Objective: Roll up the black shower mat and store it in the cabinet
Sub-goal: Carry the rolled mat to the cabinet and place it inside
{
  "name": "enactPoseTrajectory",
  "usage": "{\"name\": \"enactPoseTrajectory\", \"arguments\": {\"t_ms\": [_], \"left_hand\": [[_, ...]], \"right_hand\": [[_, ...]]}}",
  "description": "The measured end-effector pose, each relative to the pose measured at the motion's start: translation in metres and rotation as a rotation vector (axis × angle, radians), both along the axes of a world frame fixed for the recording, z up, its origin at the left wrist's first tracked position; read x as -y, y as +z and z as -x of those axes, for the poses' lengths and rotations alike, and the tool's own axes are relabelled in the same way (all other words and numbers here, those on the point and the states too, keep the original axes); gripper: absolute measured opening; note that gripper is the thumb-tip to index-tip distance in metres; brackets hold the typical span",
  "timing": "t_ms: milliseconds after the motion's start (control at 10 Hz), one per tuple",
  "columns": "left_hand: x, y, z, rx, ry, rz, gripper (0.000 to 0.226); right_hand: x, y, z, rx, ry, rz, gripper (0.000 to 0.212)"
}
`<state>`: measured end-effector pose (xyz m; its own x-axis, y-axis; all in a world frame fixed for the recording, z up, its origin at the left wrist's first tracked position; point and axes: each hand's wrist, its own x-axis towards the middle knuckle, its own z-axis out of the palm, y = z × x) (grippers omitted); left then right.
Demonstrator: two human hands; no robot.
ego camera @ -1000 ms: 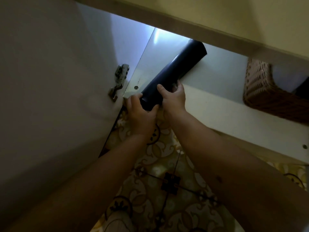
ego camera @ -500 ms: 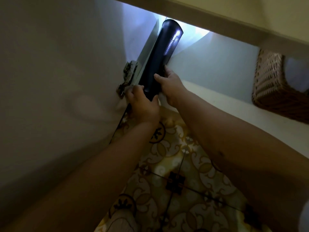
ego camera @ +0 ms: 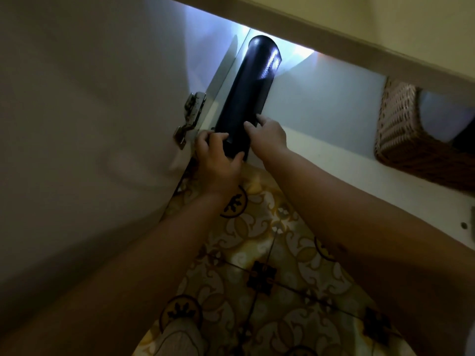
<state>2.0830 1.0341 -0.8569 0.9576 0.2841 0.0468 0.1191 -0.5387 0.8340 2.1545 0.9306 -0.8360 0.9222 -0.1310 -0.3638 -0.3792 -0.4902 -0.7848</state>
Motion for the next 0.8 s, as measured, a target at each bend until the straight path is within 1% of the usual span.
{"name": "enactPoseTrajectory", "arguments": {"t_ms": [100, 200, 300, 400, 500, 600, 700, 800], "left_hand": [[0.000, -0.002, 0.000, 0.019, -0.020, -0.038, 0.048], [-0.001, 0.002, 0.000, 0.003, -0.026, -0.052, 0.049], [0.000, 0.011, -0.002, -0.034, -0.028, -0.115, 0.050], [0.000, 0.020, -0.003, -0.050, -0.084, -0.208, 0.059], [0.000, 0.026, -0.007, -0.028, -0.249, -0.452, 0.072], [0.009, 0.032, -0.006, -0.079, -0.377, -0.641, 0.082], [0.021, 0.039, 0.009, -0.057, -0.447, -0.692, 0.086], [0.033, 0.048, 0.027, -0.082, -0.543, -0.793, 0.089]], "right_hand": [[0.007, 0.002, 0.008, -0.025, -0.001, -0.055, 0.055], [0.016, 0.004, 0.017, -0.018, 0.038, -0.062, 0.053], [0.025, 0.003, 0.028, -0.021, 0.090, -0.054, 0.053], [0.031, 0.005, 0.037, 0.014, 0.155, -0.010, 0.055], [0.041, 0.006, 0.046, 0.078, 0.223, 0.081, 0.058], [0.058, 0.004, 0.059, 0.121, 0.240, 0.205, 0.065], [0.077, 0.003, 0.080, 0.080, 0.255, 0.369, 0.075], [0.100, 0.012, 0.111, -0.029, 0.258, 0.534, 0.091]]}}
